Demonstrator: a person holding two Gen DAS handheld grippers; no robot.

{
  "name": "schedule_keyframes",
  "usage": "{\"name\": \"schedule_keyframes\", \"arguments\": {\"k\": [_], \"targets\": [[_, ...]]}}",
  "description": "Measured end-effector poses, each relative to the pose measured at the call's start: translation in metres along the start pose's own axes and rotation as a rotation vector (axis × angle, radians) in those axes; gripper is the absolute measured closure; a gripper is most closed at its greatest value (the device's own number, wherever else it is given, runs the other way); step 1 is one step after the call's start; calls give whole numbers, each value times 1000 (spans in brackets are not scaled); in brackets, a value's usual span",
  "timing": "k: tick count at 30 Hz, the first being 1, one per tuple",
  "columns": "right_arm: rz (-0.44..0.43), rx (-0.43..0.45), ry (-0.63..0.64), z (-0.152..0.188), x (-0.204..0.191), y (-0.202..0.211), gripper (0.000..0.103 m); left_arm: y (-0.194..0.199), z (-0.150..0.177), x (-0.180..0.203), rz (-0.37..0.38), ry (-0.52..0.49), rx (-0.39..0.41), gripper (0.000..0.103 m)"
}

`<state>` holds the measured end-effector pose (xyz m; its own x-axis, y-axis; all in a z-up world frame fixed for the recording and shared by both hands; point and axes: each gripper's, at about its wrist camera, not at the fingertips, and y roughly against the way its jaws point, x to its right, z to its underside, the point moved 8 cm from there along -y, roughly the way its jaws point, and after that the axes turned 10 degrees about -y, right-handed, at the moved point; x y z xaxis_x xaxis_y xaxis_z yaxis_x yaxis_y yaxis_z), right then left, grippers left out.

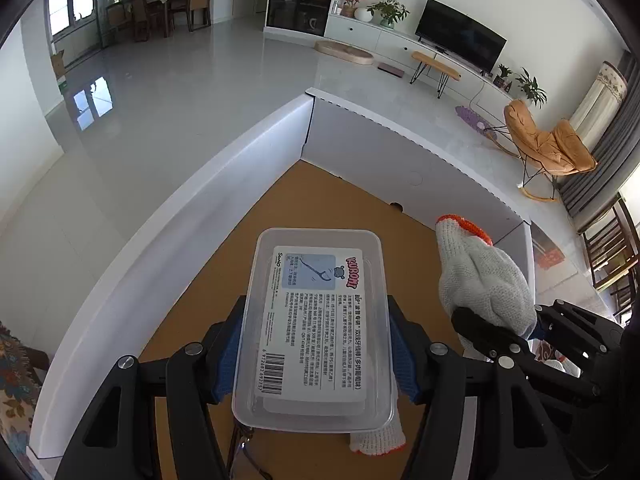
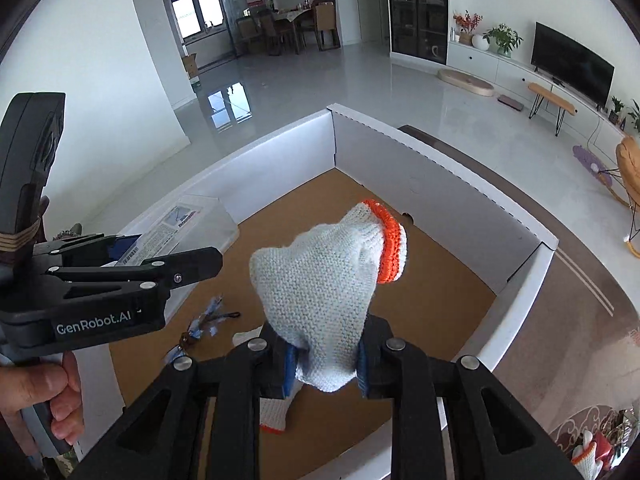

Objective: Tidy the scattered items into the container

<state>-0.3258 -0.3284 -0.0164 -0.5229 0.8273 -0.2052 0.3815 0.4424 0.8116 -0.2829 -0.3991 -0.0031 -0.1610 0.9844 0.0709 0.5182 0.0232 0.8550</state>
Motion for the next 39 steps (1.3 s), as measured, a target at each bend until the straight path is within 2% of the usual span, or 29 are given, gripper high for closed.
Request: {"name": "schedule_keyframes", "arguments": {"k": [2, 4, 5, 6, 7, 8, 11, 13, 15, 19, 21, 23, 26, 28, 30, 32, 34, 36, 37, 39], "targets": [[35, -35, -2, -5, 7, -22, 80, -15, -10, 3, 4, 1, -5, 41], [58, -55, -9, -9, 13, -38, 76, -35, -13, 4, 29, 35, -53, 40], [73, -77, -24, -9, 17, -47, 69, -46, -12, 1, 24, 54, -97, 30], [81, -101, -47, -9, 21, -54, 55, -55, -8, -2, 9, 71, -138, 23], [69, -127, -75, -8, 23, -62, 47, -60, -5, -3, -2, 87, -151, 17], [48, -150, -94, -6, 24, -67, 37, -60, -5, -3, -2, 101, -138, 17], [44, -153, -83, -4, 24, -70, 36, -56, 0, -4, 10, 152, -117, 17], [37, -127, -81, -4, 22, -64, 36, -45, 2, -5, 0, 182, -102, 17], [21, -51, -78, -4, 23, -44, 36, -24, 2, -3, -35, 168, -69, 17], [3, 156, -71, 13, 35, 26, 36, 34, 1, 31, -73, 30, 39, 17], [6, 234, -87, 41, 54, 63, 36, 62, 7, 68, -36, -45, 80, 17], [28, 289, -113, 80, 83, 98, 36, 77, 18, 114, 32, -131, 81, 17], [135, 315, -168, 154, 145, 143, 36, 85, 47, 189, 136, -296, 17, 16], [215, 325, -223, 208, 193, 173, 36, 84, 73, 234, 163, -414, -25, 16], [323, 312, -287, 264, 242, 202, 36, 74, 101, 272, 165, -546, -62, 16], [434, 256, -346, 317, 288, 222, 36, 61, 124, 300, 144, -656, -78, 16], [508, 205, -394, 360, 320, 238, 36, 46, 141, 318, 96, -745, -70, 16], [546, 187, -417, 396, 339, 255, 36, 32, 147, 320, 25, -781, -41, 16], [552, 193, -420, 410, 342, 261, 36, 28, 149, 321, 33, -782, -22, 16], [549, 196, -425, 433, 341, 268, 36, 20, 158, 327, 95, -812, 0, 16]]}}
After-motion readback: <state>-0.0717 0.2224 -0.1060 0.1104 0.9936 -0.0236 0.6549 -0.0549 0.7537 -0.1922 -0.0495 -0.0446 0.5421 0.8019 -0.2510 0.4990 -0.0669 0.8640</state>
